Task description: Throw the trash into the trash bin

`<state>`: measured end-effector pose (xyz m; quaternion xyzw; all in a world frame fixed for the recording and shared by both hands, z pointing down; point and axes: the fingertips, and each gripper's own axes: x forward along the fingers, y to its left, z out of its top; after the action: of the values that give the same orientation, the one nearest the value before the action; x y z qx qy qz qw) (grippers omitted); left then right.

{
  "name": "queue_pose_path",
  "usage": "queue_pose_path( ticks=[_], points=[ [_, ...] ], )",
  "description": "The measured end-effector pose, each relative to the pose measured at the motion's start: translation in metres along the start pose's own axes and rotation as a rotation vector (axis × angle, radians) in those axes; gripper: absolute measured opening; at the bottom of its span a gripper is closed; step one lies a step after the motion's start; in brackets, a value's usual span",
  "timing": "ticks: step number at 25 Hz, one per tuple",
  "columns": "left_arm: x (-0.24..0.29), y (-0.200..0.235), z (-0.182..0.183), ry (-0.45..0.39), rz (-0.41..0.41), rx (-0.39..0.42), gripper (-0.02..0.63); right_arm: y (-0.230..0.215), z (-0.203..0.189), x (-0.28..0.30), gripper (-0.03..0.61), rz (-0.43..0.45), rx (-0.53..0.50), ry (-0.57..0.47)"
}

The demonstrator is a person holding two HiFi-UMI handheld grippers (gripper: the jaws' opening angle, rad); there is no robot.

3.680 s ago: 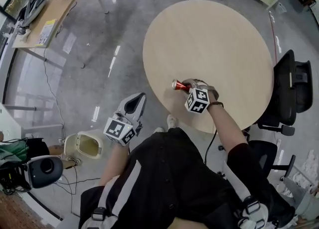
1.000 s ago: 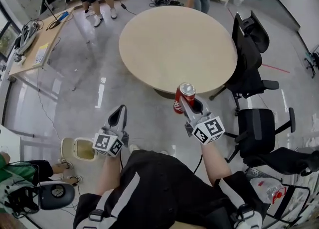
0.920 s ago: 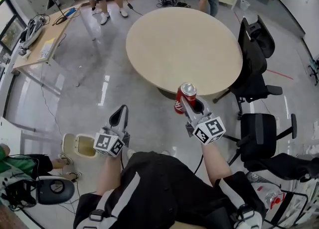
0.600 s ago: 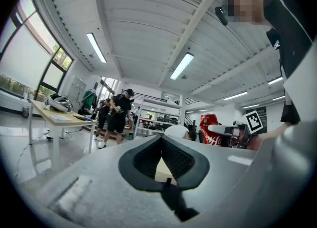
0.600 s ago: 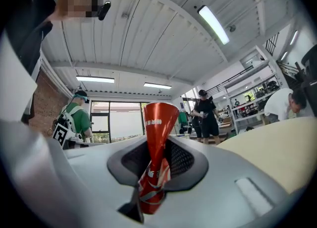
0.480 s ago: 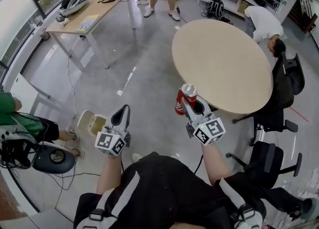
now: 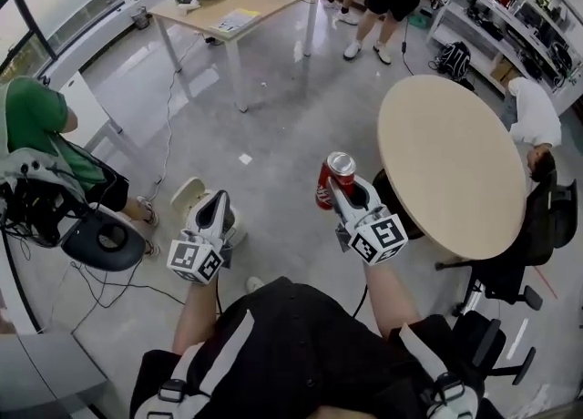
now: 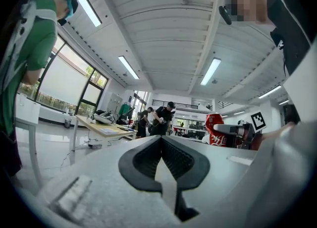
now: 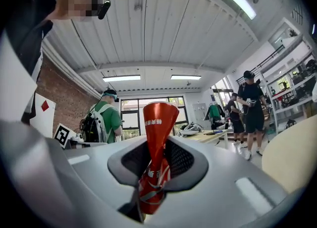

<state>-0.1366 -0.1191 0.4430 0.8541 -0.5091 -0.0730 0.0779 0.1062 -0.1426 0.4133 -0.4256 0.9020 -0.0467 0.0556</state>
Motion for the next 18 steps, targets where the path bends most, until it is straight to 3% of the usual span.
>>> queue_pose_path(
  ticks=[6, 14, 18],
  points=[
    [-0.023, 0.059, 0.012, -0.027, 0.086, 0.0, 0.003, 0.032, -0.014, 0.066, 0.08, 0.087, -0.001, 0.033],
    [-0.107, 0.136, 0.019, -0.052, 0.278, -0.007, 0.002, 0.113, -0.037, 0.123, 0.08, 0.225, 0.003, 0.069],
    [-0.13, 0.164, 0.015, -0.06, 0.334, -0.012, 0.003, 0.137, -0.055, 0.154, 0.08, 0.277, 0.02, 0.102]
  ],
)
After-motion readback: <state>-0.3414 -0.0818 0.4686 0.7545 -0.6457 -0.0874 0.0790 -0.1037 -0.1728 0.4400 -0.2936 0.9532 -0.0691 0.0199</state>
